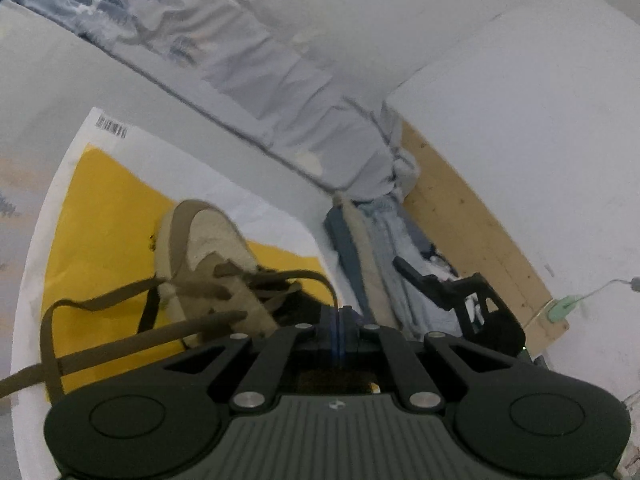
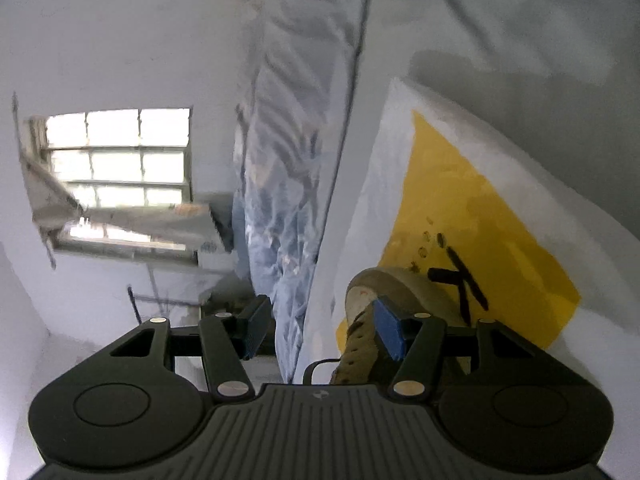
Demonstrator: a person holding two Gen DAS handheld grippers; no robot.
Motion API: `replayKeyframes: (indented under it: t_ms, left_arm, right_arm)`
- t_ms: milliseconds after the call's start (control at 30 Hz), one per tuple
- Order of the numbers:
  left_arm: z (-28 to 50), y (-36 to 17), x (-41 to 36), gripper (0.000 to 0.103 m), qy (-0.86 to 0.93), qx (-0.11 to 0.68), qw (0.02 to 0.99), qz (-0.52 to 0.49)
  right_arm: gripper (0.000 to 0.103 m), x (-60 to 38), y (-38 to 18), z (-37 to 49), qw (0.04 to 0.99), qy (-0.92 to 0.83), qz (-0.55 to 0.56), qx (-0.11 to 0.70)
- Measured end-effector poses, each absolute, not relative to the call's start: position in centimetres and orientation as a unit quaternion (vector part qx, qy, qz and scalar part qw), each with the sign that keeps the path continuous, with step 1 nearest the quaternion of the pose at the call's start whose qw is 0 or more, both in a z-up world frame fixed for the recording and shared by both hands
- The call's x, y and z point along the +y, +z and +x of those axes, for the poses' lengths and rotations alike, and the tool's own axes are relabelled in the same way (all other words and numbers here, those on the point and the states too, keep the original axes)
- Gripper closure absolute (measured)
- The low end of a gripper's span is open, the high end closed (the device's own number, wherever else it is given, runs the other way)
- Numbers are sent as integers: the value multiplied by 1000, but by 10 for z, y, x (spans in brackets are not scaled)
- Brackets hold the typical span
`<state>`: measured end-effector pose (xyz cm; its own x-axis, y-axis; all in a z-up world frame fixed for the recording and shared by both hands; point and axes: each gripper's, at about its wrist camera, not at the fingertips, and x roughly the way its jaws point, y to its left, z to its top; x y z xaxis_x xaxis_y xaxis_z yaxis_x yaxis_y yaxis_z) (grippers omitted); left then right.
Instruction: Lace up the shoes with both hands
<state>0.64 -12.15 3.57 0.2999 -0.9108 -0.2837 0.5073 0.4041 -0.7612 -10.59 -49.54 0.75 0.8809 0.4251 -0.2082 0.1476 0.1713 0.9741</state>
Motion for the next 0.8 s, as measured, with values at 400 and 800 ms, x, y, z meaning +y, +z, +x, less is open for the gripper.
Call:
replayKeyframes:
  t_ms: [400, 800]
  left_arm:
    - [-2, 54, -105, 103, -511, 271, 725, -374]
    - [-14, 54, -135, 103, -567, 302, 707, -295]
  right_arm:
    - [43, -473, 28, -100, 728, 201, 610, 241]
    - [43, -469, 13, -99, 656, 227, 686, 218]
